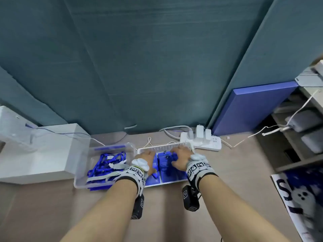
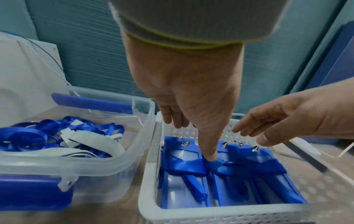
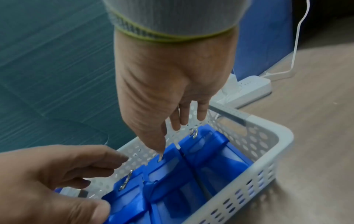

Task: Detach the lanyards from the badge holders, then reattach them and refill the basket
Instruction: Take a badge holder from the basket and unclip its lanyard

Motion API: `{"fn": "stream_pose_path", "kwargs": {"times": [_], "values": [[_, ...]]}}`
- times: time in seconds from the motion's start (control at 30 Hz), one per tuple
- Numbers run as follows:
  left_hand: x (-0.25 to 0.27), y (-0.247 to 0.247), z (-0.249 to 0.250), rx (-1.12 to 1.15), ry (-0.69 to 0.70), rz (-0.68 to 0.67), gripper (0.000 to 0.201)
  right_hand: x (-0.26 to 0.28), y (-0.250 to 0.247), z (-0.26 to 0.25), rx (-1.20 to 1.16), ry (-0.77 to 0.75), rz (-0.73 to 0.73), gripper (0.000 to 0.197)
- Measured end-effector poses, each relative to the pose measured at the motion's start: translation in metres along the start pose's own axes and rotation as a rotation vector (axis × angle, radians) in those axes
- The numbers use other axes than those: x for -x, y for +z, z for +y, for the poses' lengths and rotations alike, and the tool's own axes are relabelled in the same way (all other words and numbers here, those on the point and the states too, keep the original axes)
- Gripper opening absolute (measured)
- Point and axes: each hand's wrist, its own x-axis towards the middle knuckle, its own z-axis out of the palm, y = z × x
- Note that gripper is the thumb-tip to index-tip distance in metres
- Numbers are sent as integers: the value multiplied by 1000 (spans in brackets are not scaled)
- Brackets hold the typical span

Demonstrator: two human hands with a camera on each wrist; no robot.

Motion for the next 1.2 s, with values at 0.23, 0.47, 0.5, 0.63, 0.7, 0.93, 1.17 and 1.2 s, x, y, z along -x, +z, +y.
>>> {"fn": "stream_pose_path", "kwargs": {"times": [0.23, 0.47, 0.5, 0.63, 0.7, 0.93, 1.17, 1.2], "values": [[-28, 14, -3, -163, -6, -66, 70, -21, 11, -4, 96, -75, 13, 56], [-35, 11, -10, -61, 6, -19, 39, -28, 20, -11, 25, -101, 25, 36], [-33, 9, -13, -16, 13, -3, 36, -28, 21, -12, -17, -109, 32, 32], [-17, 2, -20, 277, 42, 135, 13, -17, 17, -24, -310, -99, 47, 23], [-9, 3, -21, 445, 30, 197, 16, -9, 14, -30, -425, -94, 48, 21], [38, 10, -5, 778, 31, 445, 31, 29, 30, -40, -695, -99, 54, 23], [72, 32, -4, 711, 140, 459, 29, 67, 50, -44, -746, -5, 115, 20], [79, 34, -3, 692, 144, 440, 28, 75, 51, -47, -737, 4, 111, 18]]}}
